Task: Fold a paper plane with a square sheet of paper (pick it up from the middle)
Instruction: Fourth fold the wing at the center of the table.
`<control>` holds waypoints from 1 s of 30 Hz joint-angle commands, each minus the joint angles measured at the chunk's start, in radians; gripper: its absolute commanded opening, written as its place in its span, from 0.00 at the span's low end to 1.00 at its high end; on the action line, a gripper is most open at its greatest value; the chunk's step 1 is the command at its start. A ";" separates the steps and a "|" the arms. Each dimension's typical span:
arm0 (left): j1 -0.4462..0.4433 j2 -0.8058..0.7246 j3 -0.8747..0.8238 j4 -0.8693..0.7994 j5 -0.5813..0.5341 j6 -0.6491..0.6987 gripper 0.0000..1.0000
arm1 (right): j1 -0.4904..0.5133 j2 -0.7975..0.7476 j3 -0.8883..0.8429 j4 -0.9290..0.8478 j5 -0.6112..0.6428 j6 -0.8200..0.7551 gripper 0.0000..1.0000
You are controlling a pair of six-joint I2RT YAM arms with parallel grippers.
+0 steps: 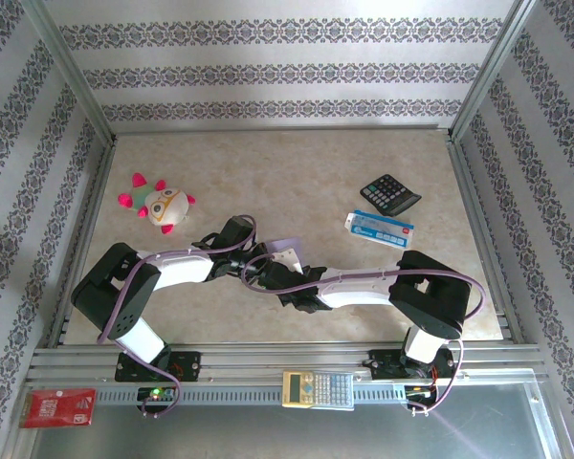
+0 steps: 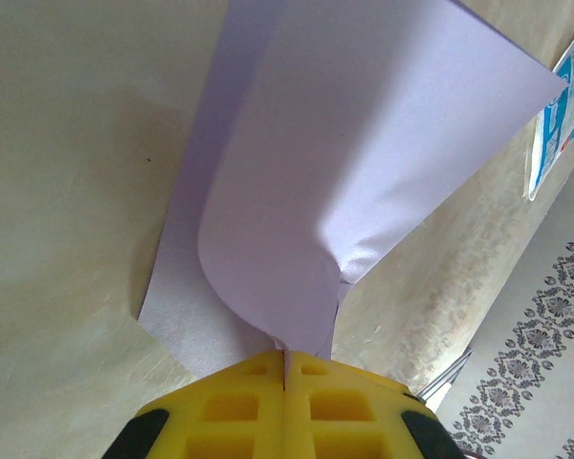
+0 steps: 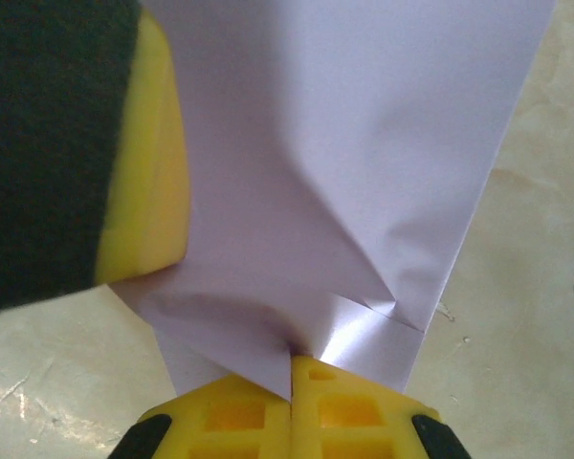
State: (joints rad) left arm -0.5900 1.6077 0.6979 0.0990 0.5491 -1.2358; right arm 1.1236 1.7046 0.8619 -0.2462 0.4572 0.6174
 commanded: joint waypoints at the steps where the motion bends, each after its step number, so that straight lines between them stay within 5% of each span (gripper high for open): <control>1: -0.011 -0.005 -0.017 0.006 -0.009 0.008 0.00 | 0.004 -0.012 -0.013 -0.024 0.042 -0.016 0.00; 4: -0.006 -0.020 -0.015 -0.014 -0.019 0.018 0.02 | 0.000 -0.027 -0.023 -0.010 0.042 -0.036 0.00; 13: 0.080 -0.131 0.019 -0.154 -0.040 0.115 0.35 | -0.046 -0.154 -0.154 0.180 -0.127 -0.202 0.00; 20: 0.165 -0.248 -0.007 -0.240 -0.075 0.178 0.37 | -0.106 -0.228 -0.229 0.295 -0.343 -0.294 0.00; 30: 0.113 -0.293 -0.094 -0.178 -0.122 0.124 0.32 | -0.144 -0.233 -0.303 0.488 -0.509 -0.215 0.00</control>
State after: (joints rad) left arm -0.4500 1.3239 0.6300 -0.0868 0.4564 -1.0992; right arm 0.9913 1.4857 0.5907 0.1471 0.0196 0.3637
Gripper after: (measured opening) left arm 0.320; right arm 0.049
